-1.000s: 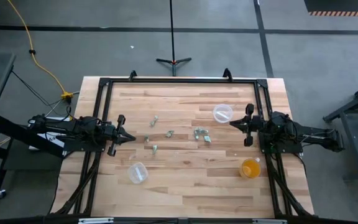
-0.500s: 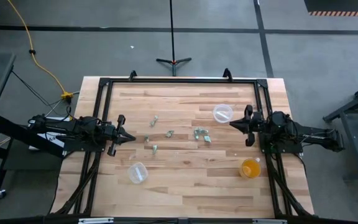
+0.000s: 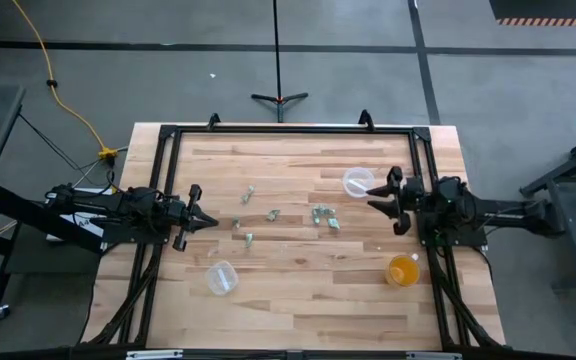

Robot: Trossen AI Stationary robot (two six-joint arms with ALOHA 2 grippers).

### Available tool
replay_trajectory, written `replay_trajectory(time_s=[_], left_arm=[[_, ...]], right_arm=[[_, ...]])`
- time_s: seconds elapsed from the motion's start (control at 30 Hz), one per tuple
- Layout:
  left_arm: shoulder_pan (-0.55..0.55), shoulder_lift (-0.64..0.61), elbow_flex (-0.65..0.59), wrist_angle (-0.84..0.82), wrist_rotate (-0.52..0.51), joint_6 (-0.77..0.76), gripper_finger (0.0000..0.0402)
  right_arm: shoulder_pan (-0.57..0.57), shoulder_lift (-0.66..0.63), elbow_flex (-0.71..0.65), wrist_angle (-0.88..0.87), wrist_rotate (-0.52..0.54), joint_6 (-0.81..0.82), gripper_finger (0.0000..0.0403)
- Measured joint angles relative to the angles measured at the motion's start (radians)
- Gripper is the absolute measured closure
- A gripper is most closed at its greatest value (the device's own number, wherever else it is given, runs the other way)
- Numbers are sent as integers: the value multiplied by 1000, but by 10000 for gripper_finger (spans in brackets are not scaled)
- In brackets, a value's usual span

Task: Pick and place Stevia / Truvia into bins
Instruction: Put the stevia packet into the round transparent container

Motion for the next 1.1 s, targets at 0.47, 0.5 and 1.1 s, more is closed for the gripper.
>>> replay_trajectory(time_s=[0.47, 0.5, 1.1], left_arm=[[0, 0, 0, 0, 0, 0, 348], [0, 0, 0, 0, 0, 0, 348], [0, 0, 0, 0, 0, 0, 348]], right_arm=[[269, 552, 110, 66, 204, -115, 231], [290, 585, 130, 52, 234, -127, 233], [313, 975, 307, -173, 354, -93, 241]])
